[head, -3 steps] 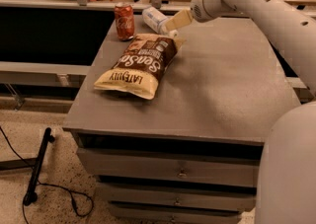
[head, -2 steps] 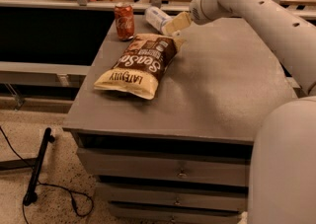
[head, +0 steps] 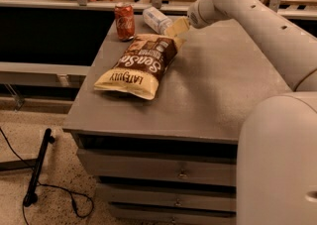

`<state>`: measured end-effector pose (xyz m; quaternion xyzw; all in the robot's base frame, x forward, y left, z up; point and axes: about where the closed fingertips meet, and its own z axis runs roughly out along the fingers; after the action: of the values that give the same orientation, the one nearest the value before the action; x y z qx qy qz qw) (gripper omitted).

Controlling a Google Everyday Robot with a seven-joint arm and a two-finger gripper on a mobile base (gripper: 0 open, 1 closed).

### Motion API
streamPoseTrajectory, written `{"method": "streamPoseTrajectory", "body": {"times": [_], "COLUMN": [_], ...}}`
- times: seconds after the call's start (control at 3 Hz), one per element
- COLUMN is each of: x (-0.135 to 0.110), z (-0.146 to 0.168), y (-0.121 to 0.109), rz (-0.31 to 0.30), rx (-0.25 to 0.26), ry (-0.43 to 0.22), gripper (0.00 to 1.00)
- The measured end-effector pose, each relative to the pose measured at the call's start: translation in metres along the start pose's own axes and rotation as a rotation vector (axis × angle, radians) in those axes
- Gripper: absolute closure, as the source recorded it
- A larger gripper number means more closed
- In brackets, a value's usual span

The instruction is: Pick blue plastic bottle

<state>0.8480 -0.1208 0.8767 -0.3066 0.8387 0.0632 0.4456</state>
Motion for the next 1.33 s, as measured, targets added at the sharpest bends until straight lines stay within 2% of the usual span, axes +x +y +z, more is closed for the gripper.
{"method": "streamPoseTrajectory", "body": {"times": [1.0,1.33], "x": [-0.0008,-0.0022], "z": [0.0061,0.0096], "y": [0.0012,0.0027], "rz": [-0.057,-0.076], "rx": [-0.028,-0.055], "ry": [0.030,0.036], "gripper": [0.85,1.00]}}
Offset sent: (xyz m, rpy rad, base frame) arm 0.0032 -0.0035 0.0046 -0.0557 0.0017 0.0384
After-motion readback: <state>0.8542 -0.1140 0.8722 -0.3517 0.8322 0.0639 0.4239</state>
